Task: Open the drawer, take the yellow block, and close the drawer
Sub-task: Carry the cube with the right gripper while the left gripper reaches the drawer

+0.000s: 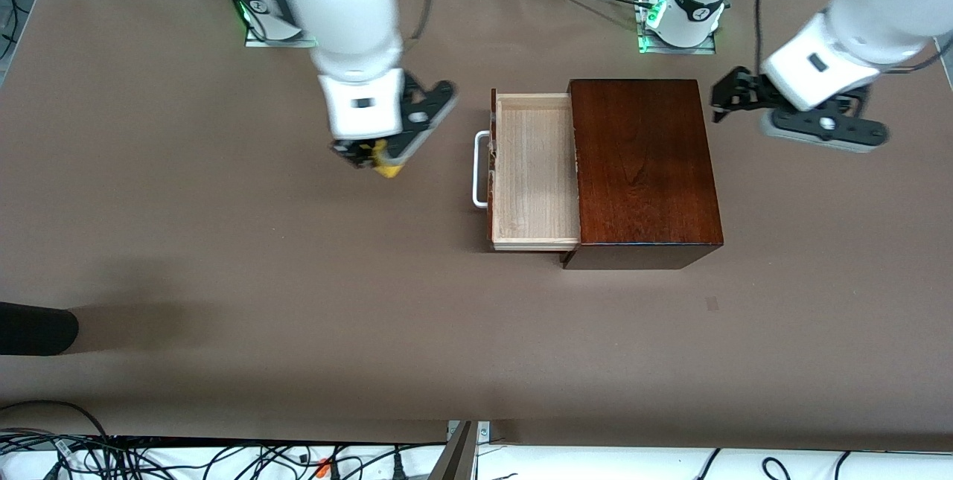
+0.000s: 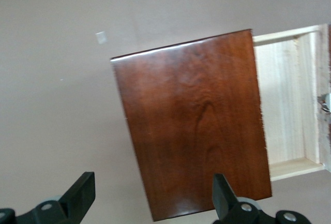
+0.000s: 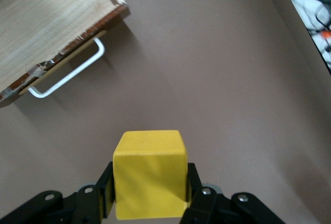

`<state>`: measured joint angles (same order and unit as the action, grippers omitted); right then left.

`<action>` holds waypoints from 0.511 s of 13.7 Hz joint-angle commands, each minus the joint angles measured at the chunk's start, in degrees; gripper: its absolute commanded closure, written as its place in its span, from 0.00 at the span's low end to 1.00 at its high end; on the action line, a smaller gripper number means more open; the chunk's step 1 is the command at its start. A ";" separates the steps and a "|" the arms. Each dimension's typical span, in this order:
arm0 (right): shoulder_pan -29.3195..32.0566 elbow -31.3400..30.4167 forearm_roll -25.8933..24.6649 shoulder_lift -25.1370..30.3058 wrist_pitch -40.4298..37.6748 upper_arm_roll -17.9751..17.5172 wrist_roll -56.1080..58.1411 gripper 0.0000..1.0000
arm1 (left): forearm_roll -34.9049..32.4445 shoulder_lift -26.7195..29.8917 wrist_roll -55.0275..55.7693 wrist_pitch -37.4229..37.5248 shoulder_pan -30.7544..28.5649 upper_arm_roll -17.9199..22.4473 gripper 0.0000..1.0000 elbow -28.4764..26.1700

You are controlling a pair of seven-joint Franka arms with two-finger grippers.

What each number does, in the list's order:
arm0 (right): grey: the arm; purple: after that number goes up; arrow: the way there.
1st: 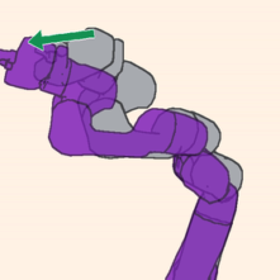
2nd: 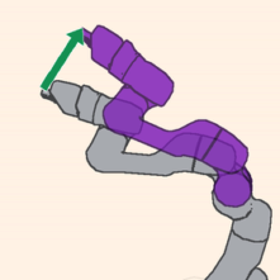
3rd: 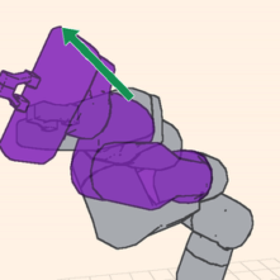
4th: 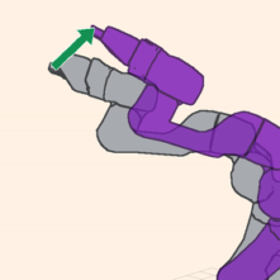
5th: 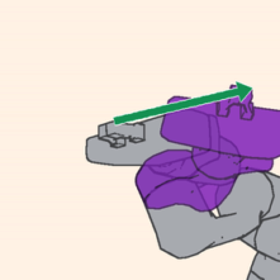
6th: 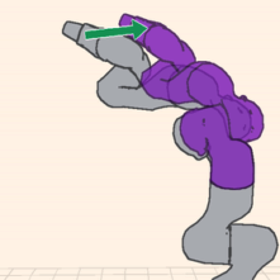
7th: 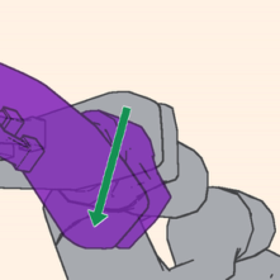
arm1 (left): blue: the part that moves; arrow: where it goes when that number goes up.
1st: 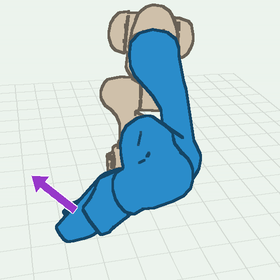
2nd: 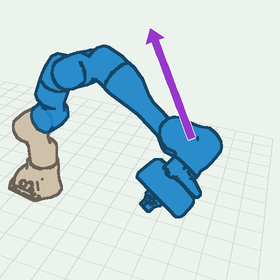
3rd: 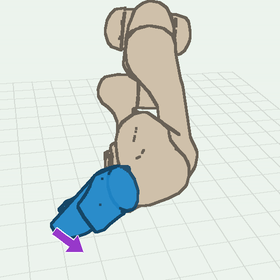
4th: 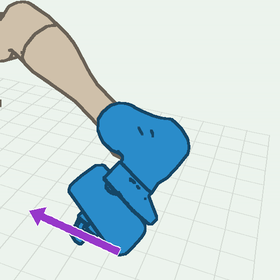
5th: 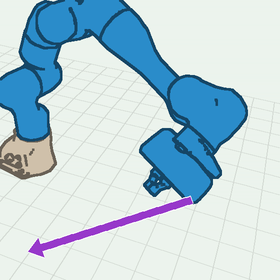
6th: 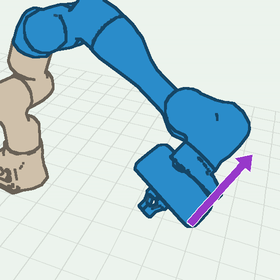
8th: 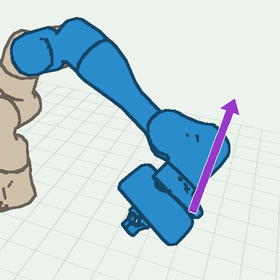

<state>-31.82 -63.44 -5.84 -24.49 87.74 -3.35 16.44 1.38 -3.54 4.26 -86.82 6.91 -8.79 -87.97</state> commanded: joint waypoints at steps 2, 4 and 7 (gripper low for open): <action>0.62 -9.14 7.67 7.08 -0.20 10.96 5.52 1.00 | 0.46 -2.78 4.51 -0.37 0.12 -6.14 0.00 1.84; 0.53 -13.26 9.87 8.83 0.32 16.50 6.06 1.00 | 0.02 -4.71 8.38 -0.37 1.70 -8.87 0.00 4.55; 4.11 -24.48 9.53 13.22 6.28 17.67 5.53 1.00 | 0.28 -6.91 9.19 -0.89 6.69 -9.41 0.00 5.53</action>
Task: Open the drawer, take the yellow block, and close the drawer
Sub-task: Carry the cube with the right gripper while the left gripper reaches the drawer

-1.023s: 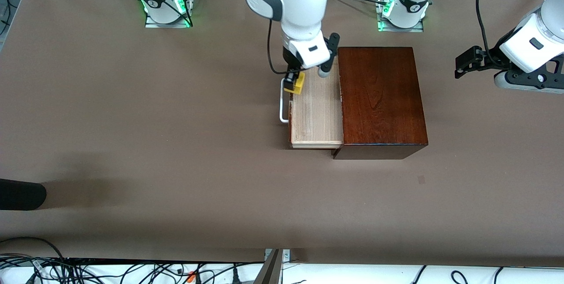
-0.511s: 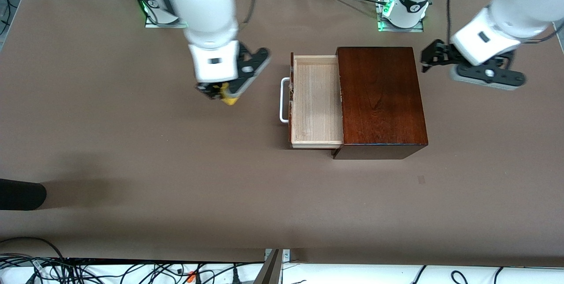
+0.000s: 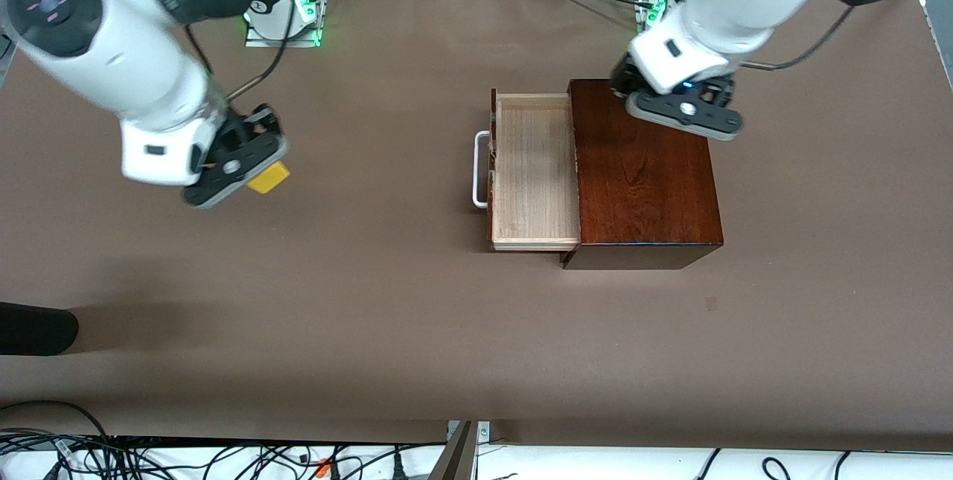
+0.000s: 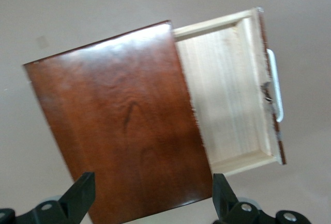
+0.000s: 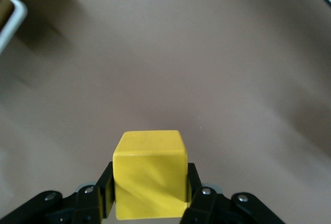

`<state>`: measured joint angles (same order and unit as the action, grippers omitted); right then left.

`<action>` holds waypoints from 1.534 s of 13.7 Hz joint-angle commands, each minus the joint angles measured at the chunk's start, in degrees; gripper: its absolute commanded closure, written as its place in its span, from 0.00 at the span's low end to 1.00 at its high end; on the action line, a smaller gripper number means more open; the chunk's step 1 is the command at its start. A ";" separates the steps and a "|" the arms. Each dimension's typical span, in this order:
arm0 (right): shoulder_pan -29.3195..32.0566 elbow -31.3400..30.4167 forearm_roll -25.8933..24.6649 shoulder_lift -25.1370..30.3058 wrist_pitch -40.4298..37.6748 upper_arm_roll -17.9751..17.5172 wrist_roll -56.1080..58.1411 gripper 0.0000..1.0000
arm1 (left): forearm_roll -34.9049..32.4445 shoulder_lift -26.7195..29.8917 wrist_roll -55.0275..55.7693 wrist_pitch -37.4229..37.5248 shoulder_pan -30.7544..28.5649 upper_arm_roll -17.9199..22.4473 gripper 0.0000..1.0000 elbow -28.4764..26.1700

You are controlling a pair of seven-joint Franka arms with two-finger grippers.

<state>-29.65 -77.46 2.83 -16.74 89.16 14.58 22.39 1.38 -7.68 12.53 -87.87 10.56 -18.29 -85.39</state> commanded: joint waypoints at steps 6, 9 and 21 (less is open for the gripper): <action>14.00 -35.45 0.42 9.97 26.55 -4.74 -4.45 1.00 | 0.03 -9.27 0.31 -7.38 14.29 0.10 0.00 4.18; 14.71 -44.86 0.33 8.92 39.47 -5.09 -8.50 1.00 | -0.93 -13.48 -0.92 -8.45 18.52 0.19 0.00 6.97; 14.80 -49.02 1.04 -4.62 57.44 -5.44 -17.74 0.83 | -10.52 -27.73 -50.04 -17.24 26.70 0.36 0.00 11.91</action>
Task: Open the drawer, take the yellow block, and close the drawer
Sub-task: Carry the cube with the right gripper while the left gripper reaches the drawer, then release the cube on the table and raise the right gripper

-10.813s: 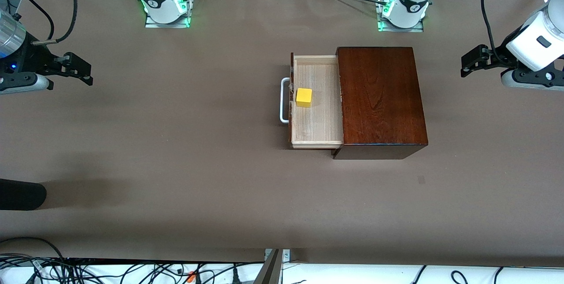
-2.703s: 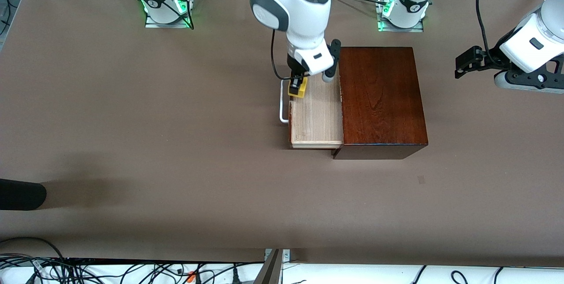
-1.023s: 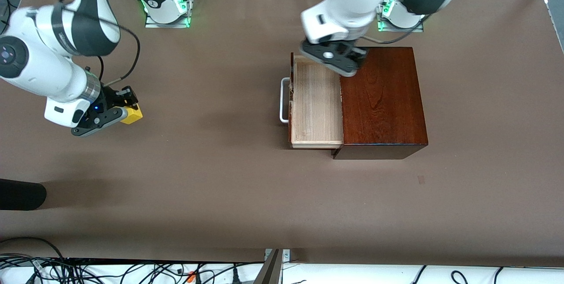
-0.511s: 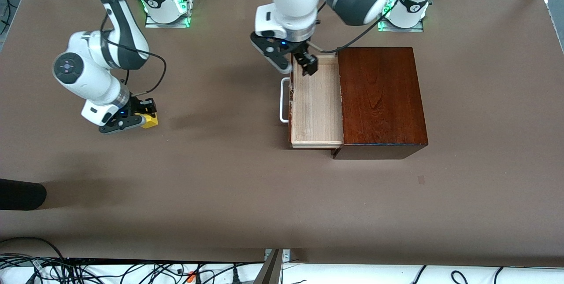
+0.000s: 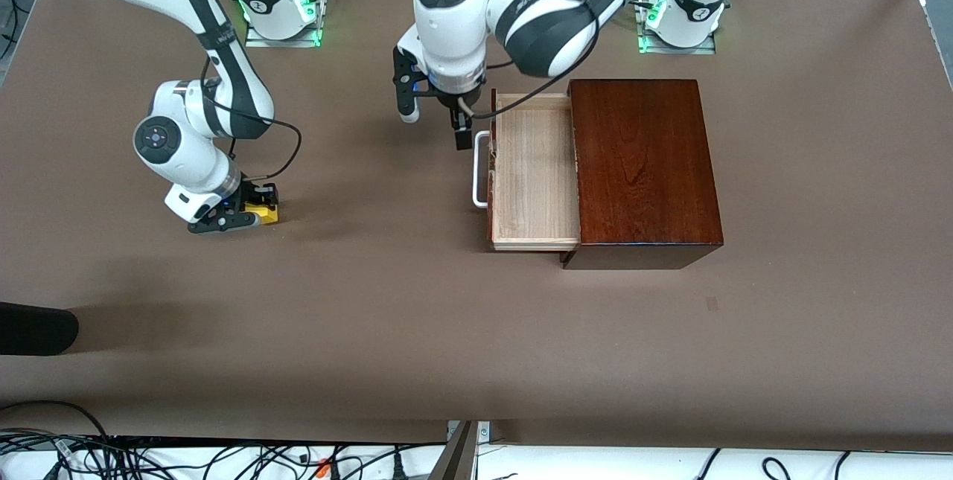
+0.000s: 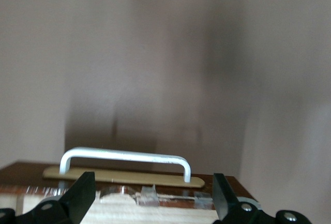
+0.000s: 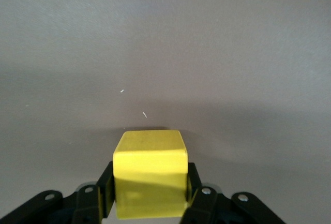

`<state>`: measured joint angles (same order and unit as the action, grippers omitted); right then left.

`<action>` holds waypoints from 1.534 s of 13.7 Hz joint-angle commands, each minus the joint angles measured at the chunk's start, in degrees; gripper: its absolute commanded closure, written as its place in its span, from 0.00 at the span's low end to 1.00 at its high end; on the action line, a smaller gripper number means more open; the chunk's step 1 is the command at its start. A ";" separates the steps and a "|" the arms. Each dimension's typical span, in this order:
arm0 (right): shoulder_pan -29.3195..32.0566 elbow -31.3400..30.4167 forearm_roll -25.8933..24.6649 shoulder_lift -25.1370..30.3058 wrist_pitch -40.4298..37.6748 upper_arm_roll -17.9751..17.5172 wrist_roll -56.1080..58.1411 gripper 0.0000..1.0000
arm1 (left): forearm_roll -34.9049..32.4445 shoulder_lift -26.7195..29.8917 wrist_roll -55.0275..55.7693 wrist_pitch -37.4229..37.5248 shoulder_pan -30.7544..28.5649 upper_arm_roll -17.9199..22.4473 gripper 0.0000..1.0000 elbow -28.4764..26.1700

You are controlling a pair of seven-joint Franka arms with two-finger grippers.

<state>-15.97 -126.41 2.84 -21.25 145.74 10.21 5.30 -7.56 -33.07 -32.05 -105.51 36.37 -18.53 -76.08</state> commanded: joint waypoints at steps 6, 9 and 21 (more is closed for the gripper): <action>1.12 -0.06 0.94 0.77 0.69 -1.07 0.49 0.00 | -6.58 -6.22 -5.48 0.31 2.04 0.78 0.00 1.82; 1.38 0.63 1.02 2.97 -0.02 -0.99 4.36 0.00 | -7.11 -6.22 -5.48 0.39 1.86 1.22 0.00 1.46; 2.79 22.67 1.11 21.34 -41.38 -1.69 2.96 0.00 | -10.72 -4.12 -5.30 0.48 -2.96 2.01 0.00 -3.98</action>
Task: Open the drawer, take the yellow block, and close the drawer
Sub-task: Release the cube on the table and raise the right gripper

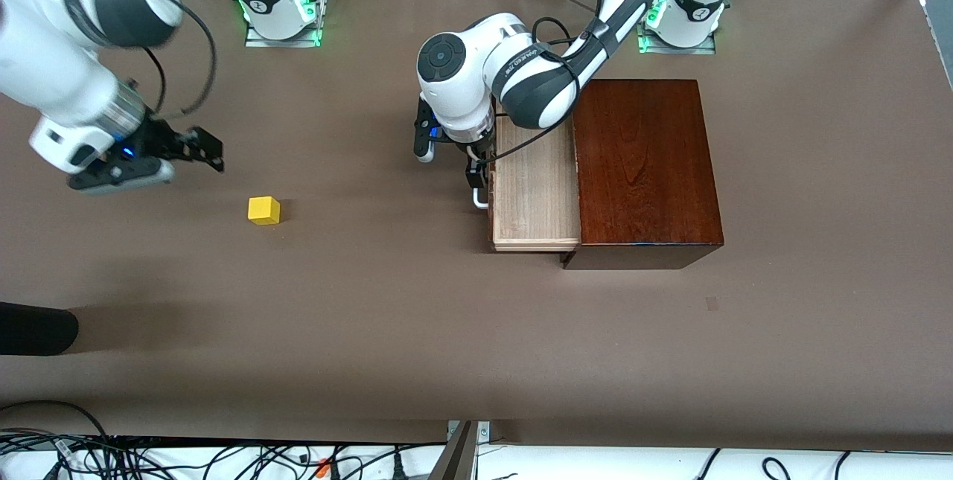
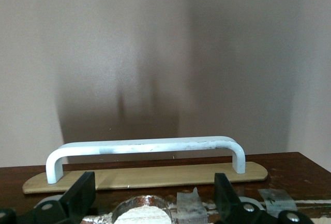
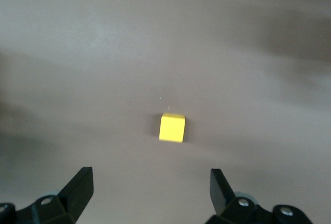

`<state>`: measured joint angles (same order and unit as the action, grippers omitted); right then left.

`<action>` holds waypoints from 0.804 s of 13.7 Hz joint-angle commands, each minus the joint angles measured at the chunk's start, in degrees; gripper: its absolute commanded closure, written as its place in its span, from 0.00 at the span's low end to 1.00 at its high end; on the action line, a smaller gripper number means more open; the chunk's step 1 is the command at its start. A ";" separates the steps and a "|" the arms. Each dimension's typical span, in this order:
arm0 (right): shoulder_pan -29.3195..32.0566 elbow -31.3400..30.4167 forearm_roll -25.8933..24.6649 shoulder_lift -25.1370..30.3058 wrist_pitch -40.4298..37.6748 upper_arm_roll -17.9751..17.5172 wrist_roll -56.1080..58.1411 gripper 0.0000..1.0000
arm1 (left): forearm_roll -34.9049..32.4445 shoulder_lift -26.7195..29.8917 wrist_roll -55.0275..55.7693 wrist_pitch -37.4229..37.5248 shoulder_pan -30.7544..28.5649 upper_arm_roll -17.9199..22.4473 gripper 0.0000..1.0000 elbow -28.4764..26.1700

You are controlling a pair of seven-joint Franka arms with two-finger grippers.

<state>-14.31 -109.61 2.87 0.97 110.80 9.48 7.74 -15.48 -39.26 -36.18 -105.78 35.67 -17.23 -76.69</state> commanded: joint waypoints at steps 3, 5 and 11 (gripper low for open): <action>1.12 13.08 0.82 -0.79 -14.36 -0.87 -0.71 0.00 | -3.06 4.36 -1.18 0.76 -3.76 0.70 0.00 -6.36; 1.12 14.42 0.47 -0.80 -15.97 -0.78 -0.79 0.00 | -3.77 5.68 -1.27 0.84 -4.73 0.62 0.00 -8.03; 0.95 15.57 -2.95 -1.32 -16.06 -0.96 -1.15 0.00 | -6.05 8.40 -2.23 1.02 -6.14 0.53 0.00 -12.16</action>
<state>-14.23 -96.09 1.56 0.79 96.21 9.43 7.19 -16.59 -34.64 -35.28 -105.42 31.57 -17.97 -83.29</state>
